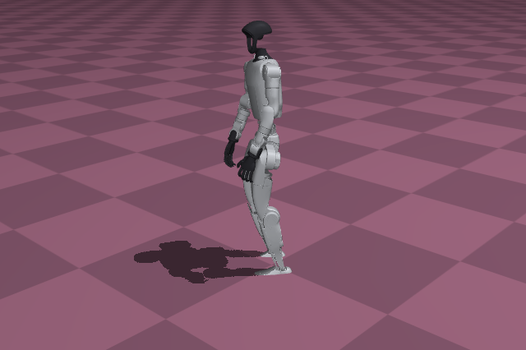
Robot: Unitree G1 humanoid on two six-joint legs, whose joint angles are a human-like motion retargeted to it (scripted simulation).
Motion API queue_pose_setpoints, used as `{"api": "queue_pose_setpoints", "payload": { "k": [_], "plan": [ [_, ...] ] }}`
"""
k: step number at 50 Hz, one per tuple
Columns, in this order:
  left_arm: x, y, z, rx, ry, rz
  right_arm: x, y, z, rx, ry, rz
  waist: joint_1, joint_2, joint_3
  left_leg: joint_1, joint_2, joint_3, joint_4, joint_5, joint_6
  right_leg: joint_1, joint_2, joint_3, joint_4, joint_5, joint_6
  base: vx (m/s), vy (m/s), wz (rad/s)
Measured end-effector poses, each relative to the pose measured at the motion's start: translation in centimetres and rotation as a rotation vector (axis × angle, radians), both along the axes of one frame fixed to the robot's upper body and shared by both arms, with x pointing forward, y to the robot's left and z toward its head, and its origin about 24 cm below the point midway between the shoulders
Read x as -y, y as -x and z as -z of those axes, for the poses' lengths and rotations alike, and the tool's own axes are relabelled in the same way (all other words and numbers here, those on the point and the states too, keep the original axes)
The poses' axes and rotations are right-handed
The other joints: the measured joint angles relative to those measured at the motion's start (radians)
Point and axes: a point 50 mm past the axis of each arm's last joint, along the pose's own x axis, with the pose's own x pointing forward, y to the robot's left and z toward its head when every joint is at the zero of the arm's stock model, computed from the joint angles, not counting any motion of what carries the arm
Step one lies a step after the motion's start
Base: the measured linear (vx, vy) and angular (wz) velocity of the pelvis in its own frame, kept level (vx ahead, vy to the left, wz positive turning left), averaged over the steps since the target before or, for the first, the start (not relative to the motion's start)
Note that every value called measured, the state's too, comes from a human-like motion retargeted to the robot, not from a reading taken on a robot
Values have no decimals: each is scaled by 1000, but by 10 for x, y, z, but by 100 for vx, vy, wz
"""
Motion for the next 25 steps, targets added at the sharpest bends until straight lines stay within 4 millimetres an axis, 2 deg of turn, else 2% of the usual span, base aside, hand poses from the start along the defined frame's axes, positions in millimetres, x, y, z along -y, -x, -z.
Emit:
{"api": "queue_pose_setpoints", "payload": {
  "k": [25],
  "plan": [
    [-1,-8,-3,13,0,-14,-2,-2,0,-6,-3,-9,-5,6,1,-56,9,-10,76,-29,-4,-16,10,-10,8,-2,-14,0,0,0]
  ]
}}
